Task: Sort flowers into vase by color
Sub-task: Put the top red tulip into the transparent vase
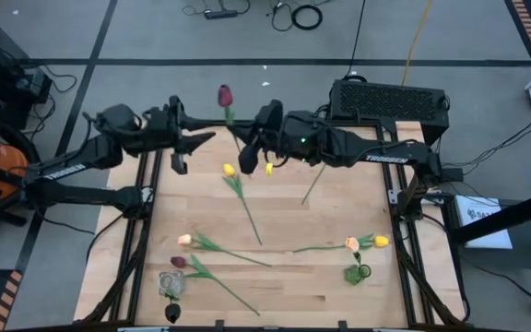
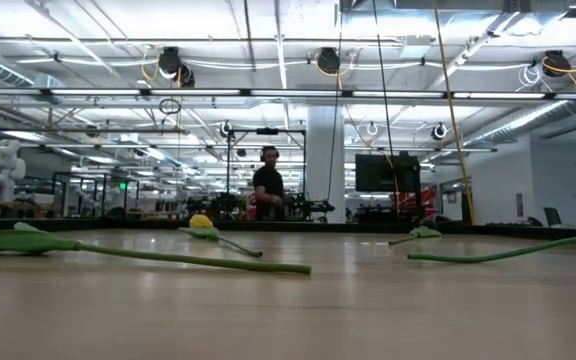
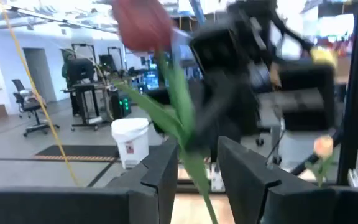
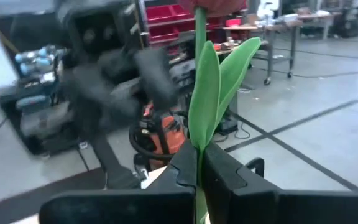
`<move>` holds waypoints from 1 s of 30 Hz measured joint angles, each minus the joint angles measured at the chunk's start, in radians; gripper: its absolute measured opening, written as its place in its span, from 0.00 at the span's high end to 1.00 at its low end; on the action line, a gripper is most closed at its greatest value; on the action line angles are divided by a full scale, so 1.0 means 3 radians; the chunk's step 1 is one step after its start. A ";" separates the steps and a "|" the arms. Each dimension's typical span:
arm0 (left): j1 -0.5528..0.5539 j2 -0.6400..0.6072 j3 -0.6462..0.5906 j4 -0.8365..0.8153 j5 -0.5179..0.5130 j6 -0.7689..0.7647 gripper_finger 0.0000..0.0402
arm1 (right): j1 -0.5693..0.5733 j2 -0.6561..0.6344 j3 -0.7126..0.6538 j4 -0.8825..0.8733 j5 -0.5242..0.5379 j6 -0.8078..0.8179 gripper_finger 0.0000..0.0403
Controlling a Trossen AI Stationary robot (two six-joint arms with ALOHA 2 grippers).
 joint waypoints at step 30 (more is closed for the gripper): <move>-0.0069 0.0402 0.0053 0.0288 0.0368 -0.0906 0.69 | 0.0018 0.0017 0.0004 -0.0116 -0.0673 -0.0391 1.00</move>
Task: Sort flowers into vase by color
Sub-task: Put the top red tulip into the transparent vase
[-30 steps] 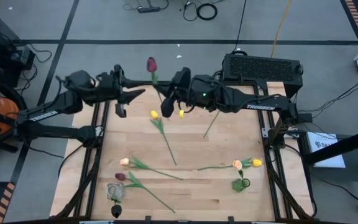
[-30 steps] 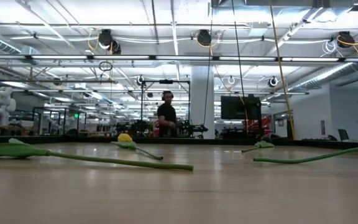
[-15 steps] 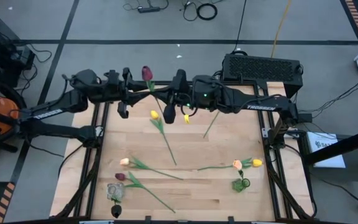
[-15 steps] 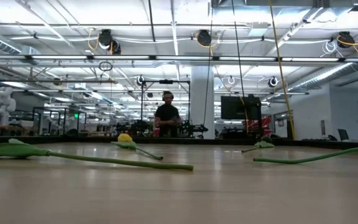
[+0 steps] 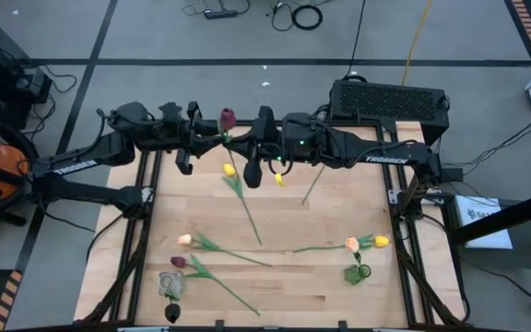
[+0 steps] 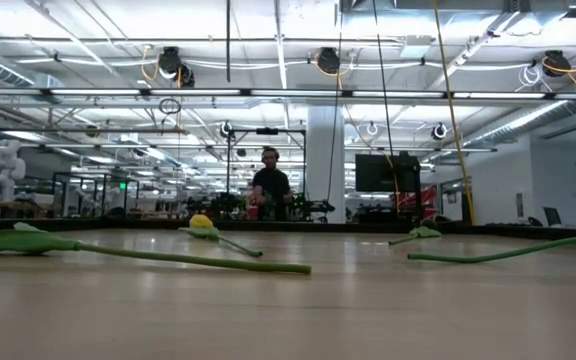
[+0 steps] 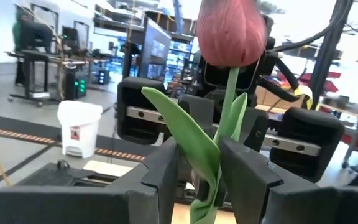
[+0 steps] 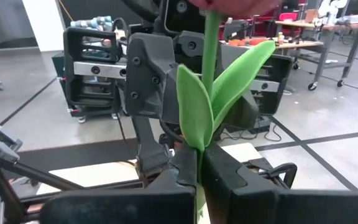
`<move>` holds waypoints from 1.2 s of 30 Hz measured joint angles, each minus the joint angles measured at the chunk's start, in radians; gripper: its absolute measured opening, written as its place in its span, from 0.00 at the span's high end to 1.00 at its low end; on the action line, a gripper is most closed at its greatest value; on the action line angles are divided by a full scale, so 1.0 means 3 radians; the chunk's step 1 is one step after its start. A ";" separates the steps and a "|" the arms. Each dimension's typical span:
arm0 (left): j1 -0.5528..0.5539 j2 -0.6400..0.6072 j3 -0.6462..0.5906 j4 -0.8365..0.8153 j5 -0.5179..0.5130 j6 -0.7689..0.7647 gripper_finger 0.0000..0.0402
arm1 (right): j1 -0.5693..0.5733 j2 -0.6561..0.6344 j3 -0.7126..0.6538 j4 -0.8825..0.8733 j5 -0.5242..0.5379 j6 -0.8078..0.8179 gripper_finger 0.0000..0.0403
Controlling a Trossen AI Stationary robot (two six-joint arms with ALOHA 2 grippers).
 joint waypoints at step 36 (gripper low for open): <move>-0.0003 -0.0023 -0.0007 0.0022 0.0019 0.0003 0.69 | 0.0000 0.0039 0.0003 0.0059 0.0167 0.0177 1.00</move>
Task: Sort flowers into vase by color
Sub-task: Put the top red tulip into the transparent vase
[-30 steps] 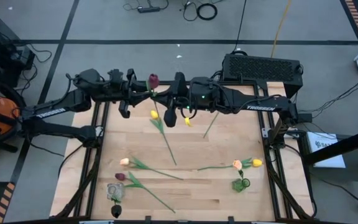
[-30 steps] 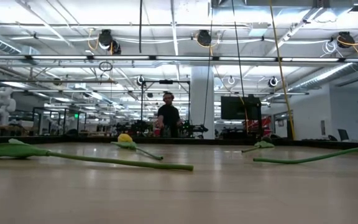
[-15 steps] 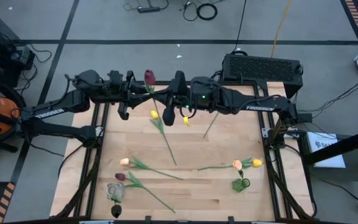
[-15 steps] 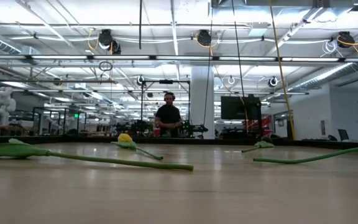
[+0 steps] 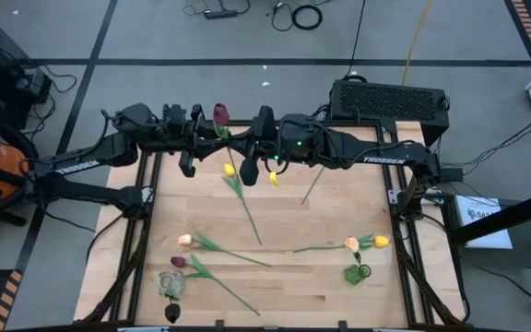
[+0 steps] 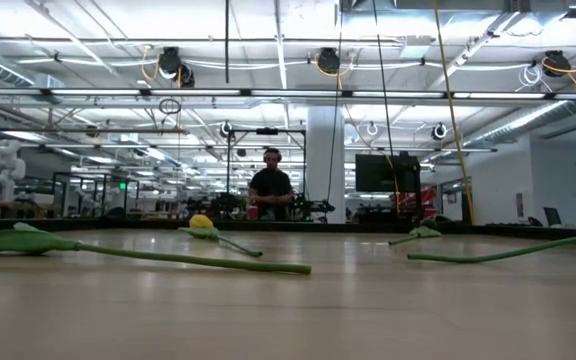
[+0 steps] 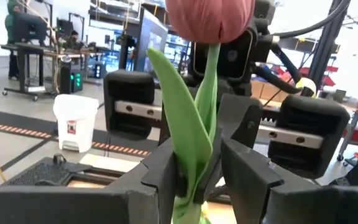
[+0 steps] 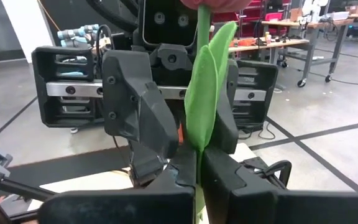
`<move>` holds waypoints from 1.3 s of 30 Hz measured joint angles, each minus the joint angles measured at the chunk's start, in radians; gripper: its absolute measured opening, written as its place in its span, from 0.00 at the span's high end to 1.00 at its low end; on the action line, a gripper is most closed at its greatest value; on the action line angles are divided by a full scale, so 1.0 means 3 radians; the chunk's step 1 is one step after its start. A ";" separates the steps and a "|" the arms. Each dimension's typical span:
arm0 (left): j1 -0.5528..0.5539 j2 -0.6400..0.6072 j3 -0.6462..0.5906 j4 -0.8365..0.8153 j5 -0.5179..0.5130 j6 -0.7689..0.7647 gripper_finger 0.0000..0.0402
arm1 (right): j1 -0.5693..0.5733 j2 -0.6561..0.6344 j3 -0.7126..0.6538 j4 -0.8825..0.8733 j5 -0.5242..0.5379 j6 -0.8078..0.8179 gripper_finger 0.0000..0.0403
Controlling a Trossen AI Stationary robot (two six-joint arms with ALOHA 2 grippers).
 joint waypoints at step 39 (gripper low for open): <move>-0.0021 -0.0280 0.0000 -0.0419 -0.0134 0.0287 0.98 | -0.0034 -0.0282 -0.0003 -0.1625 0.0077 0.0566 0.61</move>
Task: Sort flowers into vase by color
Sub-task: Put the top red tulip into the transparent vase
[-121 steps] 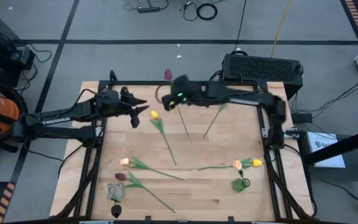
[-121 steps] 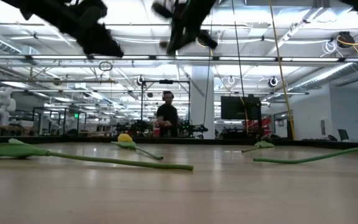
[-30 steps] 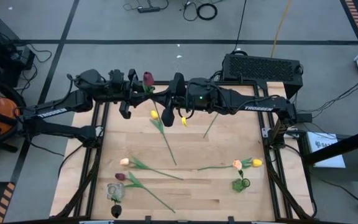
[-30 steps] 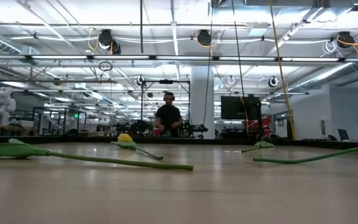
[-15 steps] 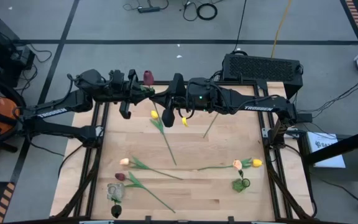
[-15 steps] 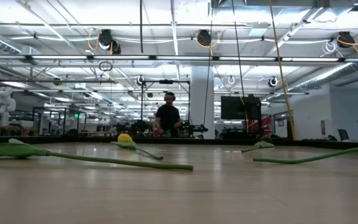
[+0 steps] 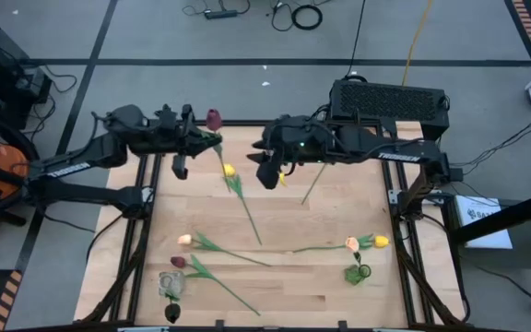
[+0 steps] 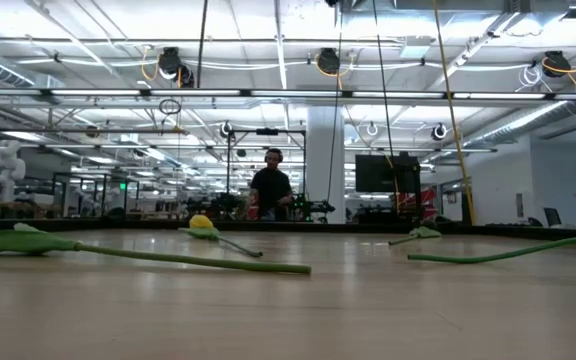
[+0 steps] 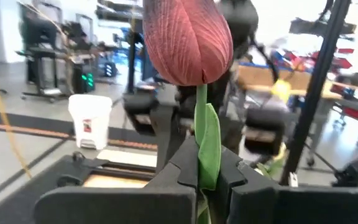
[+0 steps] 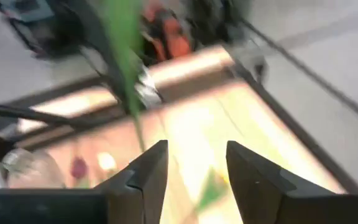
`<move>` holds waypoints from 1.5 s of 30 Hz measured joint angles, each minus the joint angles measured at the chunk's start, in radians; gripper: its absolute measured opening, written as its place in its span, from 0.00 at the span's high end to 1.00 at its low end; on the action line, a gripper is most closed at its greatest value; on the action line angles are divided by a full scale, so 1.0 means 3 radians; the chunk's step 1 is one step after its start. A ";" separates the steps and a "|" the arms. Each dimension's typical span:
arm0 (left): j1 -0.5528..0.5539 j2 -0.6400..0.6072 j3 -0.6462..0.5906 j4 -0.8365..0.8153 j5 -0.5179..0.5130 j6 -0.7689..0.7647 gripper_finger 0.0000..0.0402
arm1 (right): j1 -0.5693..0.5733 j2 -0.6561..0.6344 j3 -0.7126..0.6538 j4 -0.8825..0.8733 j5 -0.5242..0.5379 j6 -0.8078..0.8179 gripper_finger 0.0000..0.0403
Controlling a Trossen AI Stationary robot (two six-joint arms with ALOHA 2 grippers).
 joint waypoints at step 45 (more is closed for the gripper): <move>-0.4560 -0.1058 -0.0731 -0.0154 -0.2307 0.0123 0.98 | 0.1164 0.0346 -0.0001 0.0061 0.1610 0.2149 0.60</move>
